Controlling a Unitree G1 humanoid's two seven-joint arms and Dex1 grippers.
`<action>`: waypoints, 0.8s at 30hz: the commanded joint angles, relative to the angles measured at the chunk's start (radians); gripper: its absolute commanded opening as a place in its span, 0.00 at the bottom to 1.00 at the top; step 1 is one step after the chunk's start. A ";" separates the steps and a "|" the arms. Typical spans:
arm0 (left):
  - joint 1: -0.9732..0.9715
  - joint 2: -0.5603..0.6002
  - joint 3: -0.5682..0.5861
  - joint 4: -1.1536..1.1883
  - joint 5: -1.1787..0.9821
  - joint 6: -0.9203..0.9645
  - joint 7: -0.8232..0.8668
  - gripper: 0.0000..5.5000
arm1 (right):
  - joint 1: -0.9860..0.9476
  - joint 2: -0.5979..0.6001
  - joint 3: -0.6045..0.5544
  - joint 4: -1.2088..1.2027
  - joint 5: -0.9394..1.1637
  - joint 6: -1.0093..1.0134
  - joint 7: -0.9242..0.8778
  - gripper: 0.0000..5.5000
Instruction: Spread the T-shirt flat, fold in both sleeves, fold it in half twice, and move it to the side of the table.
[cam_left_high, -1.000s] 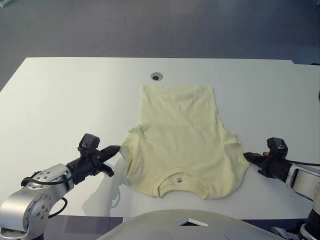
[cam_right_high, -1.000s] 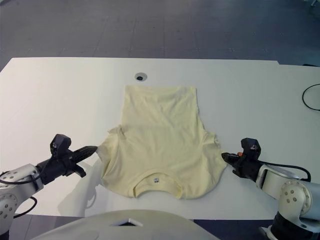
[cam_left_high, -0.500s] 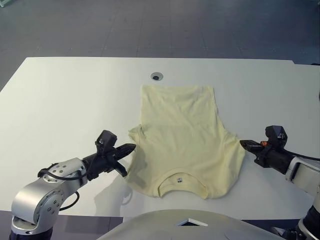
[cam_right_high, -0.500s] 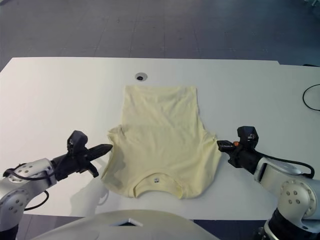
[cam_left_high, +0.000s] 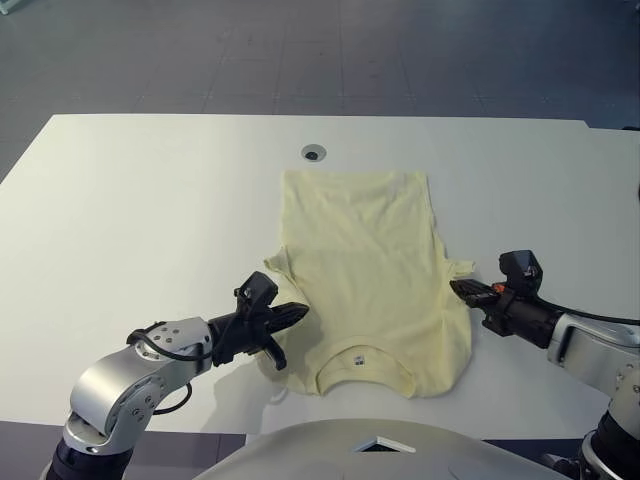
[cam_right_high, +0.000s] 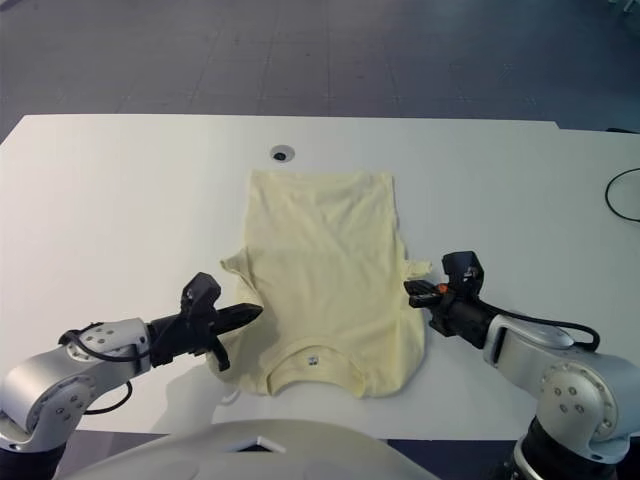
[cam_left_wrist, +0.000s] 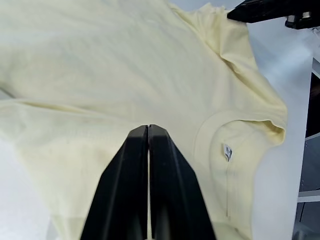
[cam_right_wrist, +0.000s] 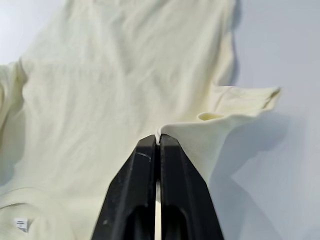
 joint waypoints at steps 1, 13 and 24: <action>-0.025 -0.018 -0.034 0.010 0.006 0.005 0.011 0.00 | -0.028 0.016 0.049 -0.015 0.008 0.009 -0.020 0.00; -0.016 -0.033 -0.169 0.033 0.108 -0.060 0.019 0.00 | -0.043 0.059 0.202 -0.038 0.000 0.009 -0.046 0.00; -0.017 -0.052 -0.184 0.051 0.175 -0.166 0.001 0.19 | -0.084 0.096 0.256 -0.080 -0.018 0.006 -0.046 0.17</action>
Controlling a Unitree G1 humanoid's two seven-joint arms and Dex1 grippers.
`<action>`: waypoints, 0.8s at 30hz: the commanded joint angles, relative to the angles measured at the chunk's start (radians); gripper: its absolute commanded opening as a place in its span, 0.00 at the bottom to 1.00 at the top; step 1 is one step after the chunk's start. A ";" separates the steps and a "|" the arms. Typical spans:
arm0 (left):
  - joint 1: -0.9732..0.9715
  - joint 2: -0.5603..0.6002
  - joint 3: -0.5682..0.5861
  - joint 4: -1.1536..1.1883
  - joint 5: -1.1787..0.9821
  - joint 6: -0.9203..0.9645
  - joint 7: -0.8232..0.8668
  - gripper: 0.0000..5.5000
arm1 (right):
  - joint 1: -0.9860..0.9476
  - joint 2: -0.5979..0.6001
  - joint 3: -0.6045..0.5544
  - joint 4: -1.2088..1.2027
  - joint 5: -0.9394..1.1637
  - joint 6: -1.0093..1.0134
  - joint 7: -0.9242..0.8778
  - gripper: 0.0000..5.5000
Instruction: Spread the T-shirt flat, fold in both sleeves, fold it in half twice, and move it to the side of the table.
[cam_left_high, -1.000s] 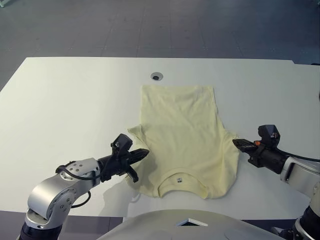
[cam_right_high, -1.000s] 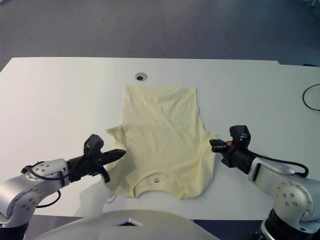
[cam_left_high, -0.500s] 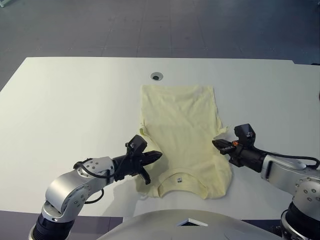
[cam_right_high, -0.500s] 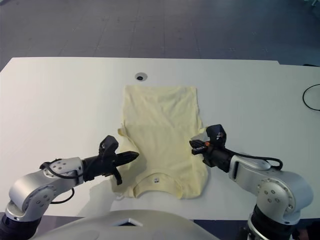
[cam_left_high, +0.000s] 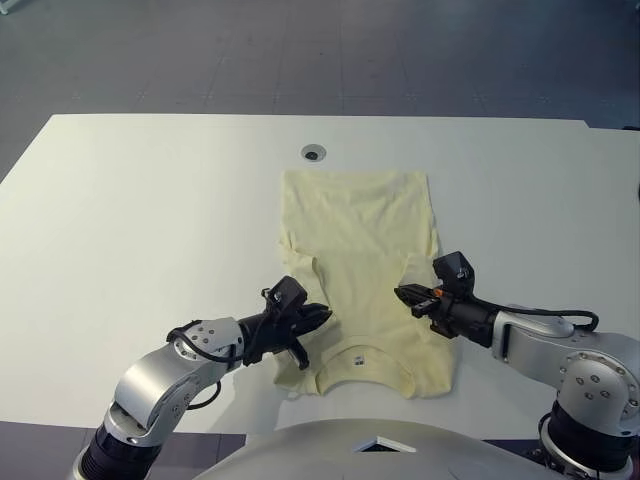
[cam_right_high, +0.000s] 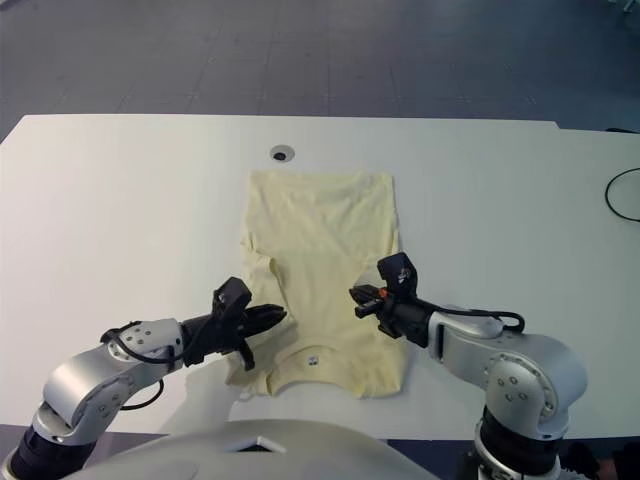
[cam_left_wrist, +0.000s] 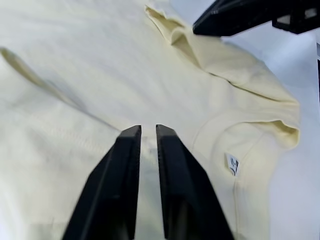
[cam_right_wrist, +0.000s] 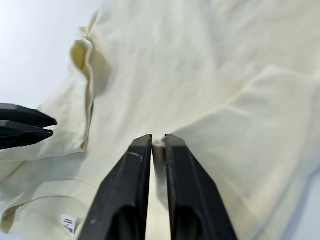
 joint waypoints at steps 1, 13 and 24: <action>0.004 -0.001 0.013 -0.011 0.006 -0.032 -0.013 0.23 | -0.047 0.008 -0.003 -0.044 0.004 0.005 0.008 0.21; -0.002 0.037 0.168 -0.055 0.057 -0.184 -0.020 0.58 | -0.082 -0.230 -0.133 -0.063 -0.018 -0.073 0.103 0.55; 0.189 0.296 0.132 0.118 0.487 -0.660 -0.177 0.91 | 0.263 -0.673 0.009 -0.049 -0.303 -0.433 0.344 0.57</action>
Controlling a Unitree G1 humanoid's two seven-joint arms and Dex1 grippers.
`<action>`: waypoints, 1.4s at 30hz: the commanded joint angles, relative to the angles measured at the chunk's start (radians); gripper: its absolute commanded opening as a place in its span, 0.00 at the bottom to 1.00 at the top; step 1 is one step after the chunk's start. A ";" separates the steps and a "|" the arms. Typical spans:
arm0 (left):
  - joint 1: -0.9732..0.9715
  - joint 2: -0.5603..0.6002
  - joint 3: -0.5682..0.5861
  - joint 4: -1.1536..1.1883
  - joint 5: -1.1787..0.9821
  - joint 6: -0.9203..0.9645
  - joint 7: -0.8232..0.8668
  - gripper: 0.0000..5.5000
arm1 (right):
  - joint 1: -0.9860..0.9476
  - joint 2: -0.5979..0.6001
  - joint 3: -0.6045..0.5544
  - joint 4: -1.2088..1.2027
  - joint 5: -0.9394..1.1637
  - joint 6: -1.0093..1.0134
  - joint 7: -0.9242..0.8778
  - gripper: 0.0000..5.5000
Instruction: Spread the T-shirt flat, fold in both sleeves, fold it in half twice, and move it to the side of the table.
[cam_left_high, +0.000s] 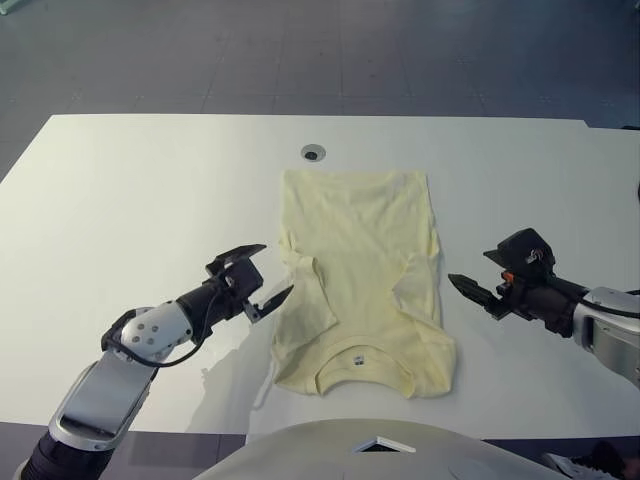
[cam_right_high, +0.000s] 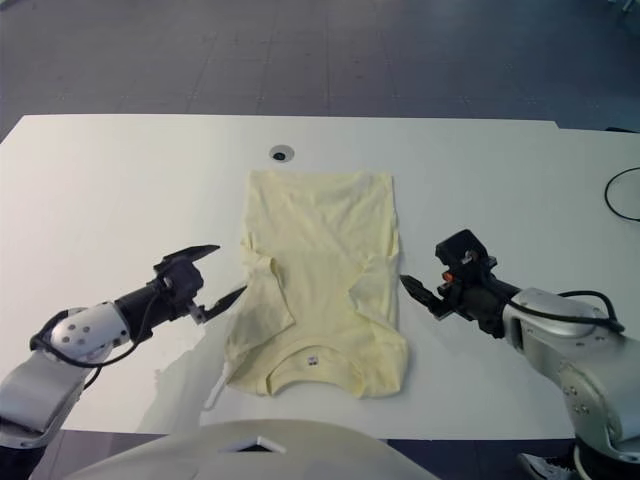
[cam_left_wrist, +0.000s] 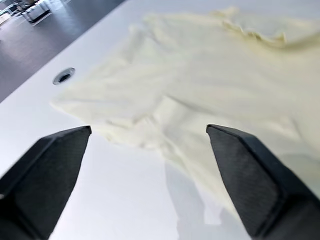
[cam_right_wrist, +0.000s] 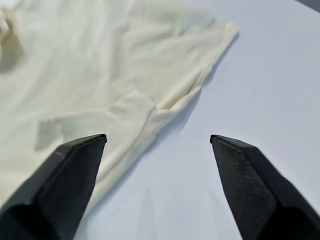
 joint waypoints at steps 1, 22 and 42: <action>0.067 0.050 0.006 0.058 0.067 -0.106 -0.050 0.93 | 0.123 -0.122 0.074 -0.001 -0.106 -0.123 0.075 0.55; 0.129 -0.011 0.020 0.078 0.020 -0.175 -0.152 0.98 | 0.264 -0.129 0.216 -0.035 -0.279 -0.346 0.214 0.98; 0.146 -0.009 0.242 0.070 -0.107 -0.309 -0.216 0.98 | 0.278 -0.042 0.028 -0.138 -0.105 -0.383 0.331 0.98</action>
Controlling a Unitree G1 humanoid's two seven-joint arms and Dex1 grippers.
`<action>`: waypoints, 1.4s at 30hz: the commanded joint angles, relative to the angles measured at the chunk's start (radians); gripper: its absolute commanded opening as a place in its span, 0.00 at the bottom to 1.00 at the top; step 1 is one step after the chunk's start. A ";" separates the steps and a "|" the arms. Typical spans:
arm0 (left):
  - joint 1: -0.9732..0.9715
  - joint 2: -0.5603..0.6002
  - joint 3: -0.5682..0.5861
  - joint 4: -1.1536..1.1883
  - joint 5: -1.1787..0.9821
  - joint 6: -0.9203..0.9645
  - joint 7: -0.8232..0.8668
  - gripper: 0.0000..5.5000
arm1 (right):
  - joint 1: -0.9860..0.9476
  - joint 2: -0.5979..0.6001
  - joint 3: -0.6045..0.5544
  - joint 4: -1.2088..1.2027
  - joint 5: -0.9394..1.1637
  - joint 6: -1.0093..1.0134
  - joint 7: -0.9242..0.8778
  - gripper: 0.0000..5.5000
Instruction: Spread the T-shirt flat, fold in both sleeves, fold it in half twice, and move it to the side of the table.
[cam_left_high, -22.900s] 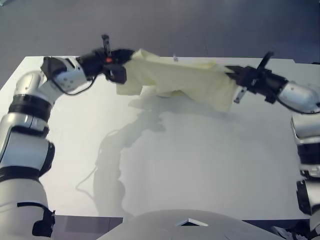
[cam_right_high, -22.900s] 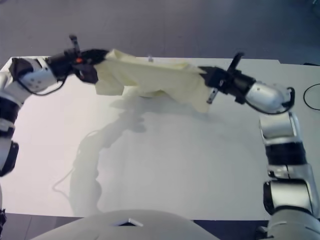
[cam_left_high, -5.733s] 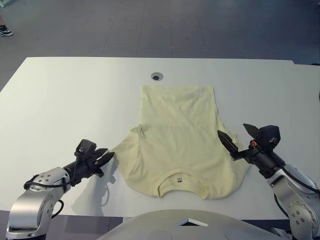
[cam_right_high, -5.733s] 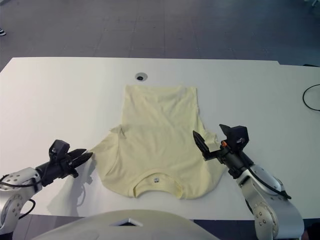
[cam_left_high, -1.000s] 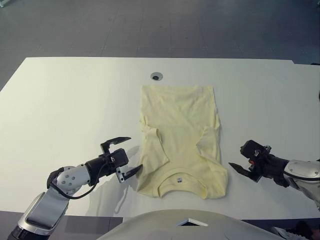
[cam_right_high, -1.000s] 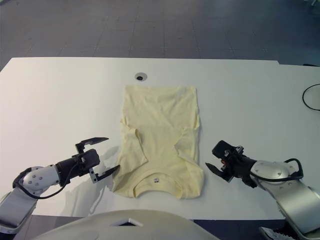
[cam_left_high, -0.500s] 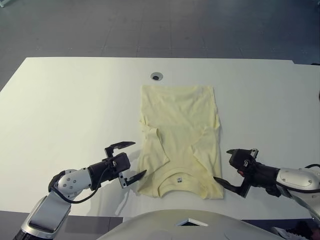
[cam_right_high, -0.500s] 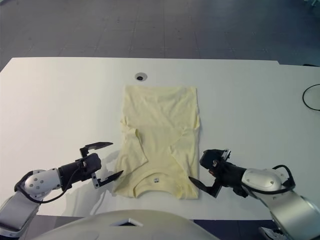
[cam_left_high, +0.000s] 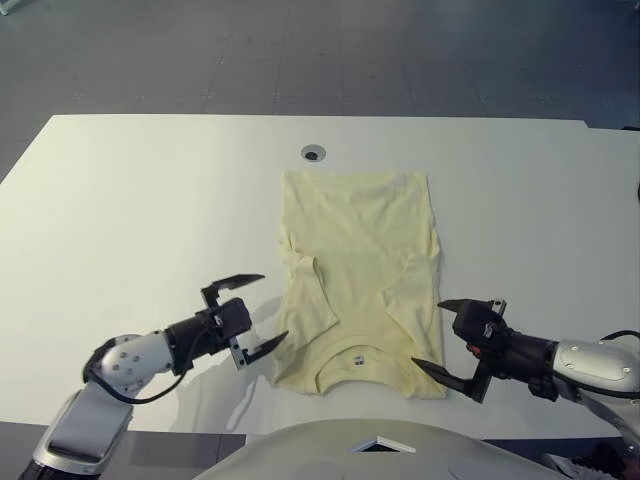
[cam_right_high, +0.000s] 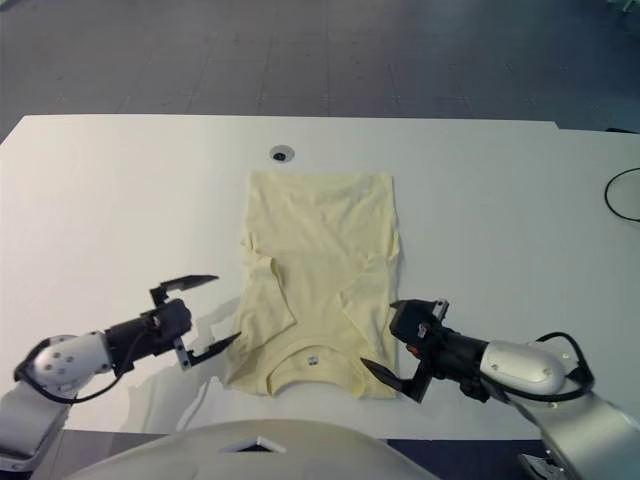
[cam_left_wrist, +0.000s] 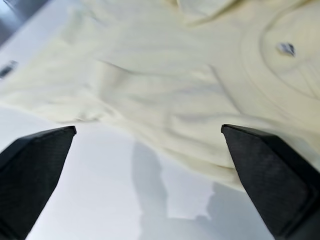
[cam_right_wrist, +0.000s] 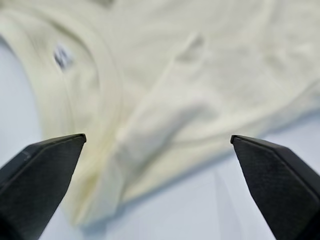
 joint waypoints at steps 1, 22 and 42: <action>0.025 0.013 0.132 -0.012 -0.086 -0.095 -0.053 0.98 | 0.033 0.019 -0.119 -0.011 0.063 -0.050 0.072 0.98; -0.060 0.101 -0.049 0.475 0.297 -0.949 -0.177 0.98 | 0.224 -0.077 -0.063 0.424 -0.671 -1.183 0.347 0.98; -0.163 0.103 -0.268 0.562 0.393 -0.981 -0.067 0.98 | 0.127 -0.062 0.118 0.423 -0.717 -1.060 0.330 0.98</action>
